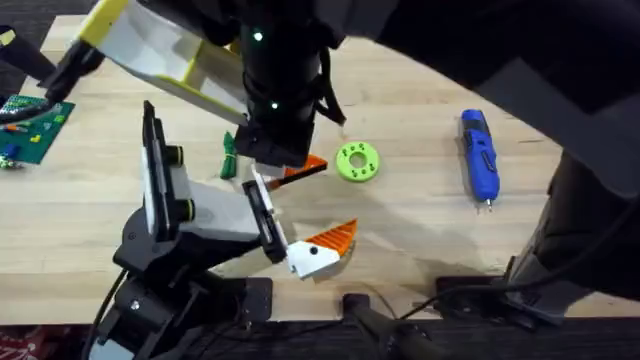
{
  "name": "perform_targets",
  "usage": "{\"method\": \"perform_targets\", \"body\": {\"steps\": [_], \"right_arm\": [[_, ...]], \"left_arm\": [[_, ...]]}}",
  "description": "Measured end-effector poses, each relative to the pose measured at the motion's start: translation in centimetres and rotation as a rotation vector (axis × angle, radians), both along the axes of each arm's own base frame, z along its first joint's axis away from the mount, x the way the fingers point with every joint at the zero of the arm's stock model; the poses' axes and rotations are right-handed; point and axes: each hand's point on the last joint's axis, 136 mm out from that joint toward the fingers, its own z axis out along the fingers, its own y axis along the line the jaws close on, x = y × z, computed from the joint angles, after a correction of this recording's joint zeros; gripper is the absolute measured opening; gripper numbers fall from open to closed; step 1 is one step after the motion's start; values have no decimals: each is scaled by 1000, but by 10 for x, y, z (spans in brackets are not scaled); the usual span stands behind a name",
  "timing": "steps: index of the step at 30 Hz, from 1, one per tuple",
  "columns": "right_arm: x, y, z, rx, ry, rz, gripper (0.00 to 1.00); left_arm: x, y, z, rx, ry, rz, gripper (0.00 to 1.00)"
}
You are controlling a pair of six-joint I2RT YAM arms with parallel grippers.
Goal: Pick up the gripper from the table and insert it into the empty holder that is missing its gripper. Then pick up a screw, insert it into the mounting hole, and use the screwdriver to tighten it. Finally, clean up the table by picking up the vegetable and placing it into the bucket.
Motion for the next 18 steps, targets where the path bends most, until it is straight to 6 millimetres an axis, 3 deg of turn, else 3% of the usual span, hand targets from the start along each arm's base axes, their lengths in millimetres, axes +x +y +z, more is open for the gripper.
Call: {"method": "perform_targets", "body": {"steps": [18], "right_arm": [[-1, 2, -5, -10, 10, 3, 10]], "left_arm": [[0, 0, 0, 0, 0, 0, 986]]}}
